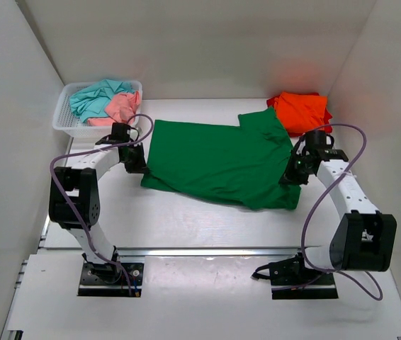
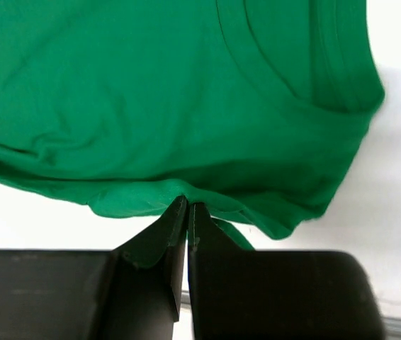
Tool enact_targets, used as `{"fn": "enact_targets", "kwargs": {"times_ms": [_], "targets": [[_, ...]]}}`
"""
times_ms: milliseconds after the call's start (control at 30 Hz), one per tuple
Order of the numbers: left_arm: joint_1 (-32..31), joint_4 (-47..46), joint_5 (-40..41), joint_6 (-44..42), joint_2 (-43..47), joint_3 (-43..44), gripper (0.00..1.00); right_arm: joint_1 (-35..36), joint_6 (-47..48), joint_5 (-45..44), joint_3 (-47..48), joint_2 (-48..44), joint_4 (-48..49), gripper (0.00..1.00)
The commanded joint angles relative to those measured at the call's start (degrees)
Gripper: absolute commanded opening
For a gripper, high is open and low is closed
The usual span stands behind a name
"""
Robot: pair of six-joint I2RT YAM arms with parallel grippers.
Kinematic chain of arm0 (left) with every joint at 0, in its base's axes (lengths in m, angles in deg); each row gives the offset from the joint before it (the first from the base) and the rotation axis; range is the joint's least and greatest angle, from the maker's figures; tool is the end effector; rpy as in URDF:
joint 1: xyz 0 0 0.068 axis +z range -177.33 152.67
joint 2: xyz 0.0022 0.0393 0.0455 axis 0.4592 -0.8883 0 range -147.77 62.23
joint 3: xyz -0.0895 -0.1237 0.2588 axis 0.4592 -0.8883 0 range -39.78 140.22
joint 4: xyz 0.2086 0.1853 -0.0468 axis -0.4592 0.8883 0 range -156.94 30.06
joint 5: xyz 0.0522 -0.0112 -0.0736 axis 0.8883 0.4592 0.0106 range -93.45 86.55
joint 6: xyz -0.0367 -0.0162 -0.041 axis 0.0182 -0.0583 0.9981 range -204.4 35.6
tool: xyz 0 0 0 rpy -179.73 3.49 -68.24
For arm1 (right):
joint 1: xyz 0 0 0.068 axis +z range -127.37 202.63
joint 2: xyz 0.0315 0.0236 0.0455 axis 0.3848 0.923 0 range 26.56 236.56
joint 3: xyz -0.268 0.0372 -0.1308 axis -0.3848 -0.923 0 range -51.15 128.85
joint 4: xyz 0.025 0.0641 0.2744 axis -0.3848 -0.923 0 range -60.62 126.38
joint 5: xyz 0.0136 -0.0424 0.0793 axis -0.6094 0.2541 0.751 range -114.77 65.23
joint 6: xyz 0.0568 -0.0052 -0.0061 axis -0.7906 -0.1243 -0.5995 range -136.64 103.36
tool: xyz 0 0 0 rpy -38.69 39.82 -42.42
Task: Fold and stack the t-shirts
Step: Fold the flattened tshirt in 1/3 of the way
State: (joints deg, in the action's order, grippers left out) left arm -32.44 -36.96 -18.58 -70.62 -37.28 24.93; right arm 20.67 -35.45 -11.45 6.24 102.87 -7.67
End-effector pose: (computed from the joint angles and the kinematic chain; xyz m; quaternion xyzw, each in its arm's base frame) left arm 0.3683 -0.0435 0.1959 -0.0445 0.9668 -0.1622 0.1924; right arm 0.2752 0.0000 0.2665 0.1474 0.9548 0.1456 0.2130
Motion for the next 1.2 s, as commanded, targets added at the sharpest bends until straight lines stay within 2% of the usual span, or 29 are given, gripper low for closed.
{"fn": "enact_targets", "kwargs": {"times_ms": [0,300,733,1033,1167], "targets": [[-0.1,0.5,-2.3,-1.5,1.2,2.2,0.0,-0.8,2.1,1.1,4.1,2.5,3.3,0.0],[-0.4,1.1,-2.6,-2.1,1.6,3.1,0.0,-2.1,3.7,1.3,10.4,9.5,4.6,0.0],[0.1,1.7,-2.0,-3.1,1.7,4.1,0.0,-3.4,4.1,0.7,14.6,14.6,7.2,0.0],[0.1,0.5,-2.1,-2.1,0.0,5.7,0.0,-5.2,4.2,0.3,14.1,15.7,8.5,0.0],[0.0,-0.9,-1.5,-1.0,-1.7,6.8,0.03,-4.9,3.9,0.0,13.5,16.4,10.0,0.0]]}}
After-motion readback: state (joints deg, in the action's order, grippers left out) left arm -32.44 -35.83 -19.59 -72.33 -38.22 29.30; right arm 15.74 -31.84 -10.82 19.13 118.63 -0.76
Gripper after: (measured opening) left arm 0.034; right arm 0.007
